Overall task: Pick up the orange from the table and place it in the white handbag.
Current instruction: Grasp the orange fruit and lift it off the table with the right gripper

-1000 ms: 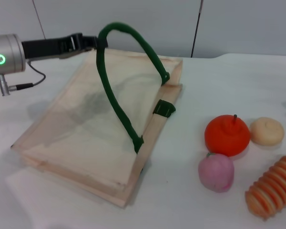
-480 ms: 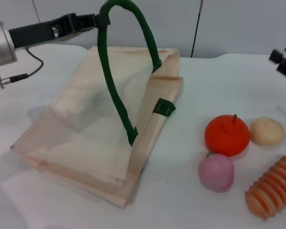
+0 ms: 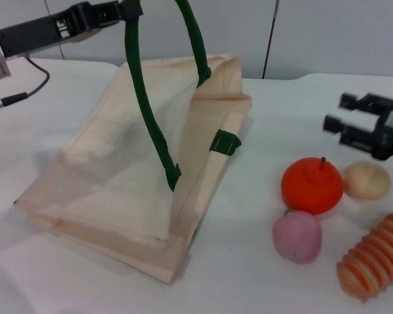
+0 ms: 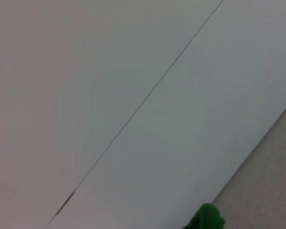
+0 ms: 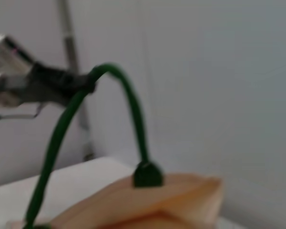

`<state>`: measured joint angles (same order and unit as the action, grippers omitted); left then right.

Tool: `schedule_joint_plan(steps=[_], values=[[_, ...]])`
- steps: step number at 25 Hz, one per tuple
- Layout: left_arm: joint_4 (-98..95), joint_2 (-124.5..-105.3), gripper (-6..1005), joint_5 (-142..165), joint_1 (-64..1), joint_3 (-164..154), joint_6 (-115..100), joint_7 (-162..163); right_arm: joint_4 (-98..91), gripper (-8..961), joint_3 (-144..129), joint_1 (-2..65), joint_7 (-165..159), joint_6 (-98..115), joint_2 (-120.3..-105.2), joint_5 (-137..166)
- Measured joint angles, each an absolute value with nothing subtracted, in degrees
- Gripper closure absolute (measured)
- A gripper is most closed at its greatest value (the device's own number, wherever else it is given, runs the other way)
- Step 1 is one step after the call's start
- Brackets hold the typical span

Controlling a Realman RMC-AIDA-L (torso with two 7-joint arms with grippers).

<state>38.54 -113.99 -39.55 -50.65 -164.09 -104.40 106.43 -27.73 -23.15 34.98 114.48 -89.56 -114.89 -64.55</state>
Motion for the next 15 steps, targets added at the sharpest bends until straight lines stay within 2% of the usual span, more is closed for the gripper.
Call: schedule_joint_plan(steps=[15], values=[[38.59,-113.99,851,-40.43,-50.62,-164.09,-104.92,106.56,-27.76,281,-23.47,38.51,111.32,-86.85,-115.39,-52.85]])
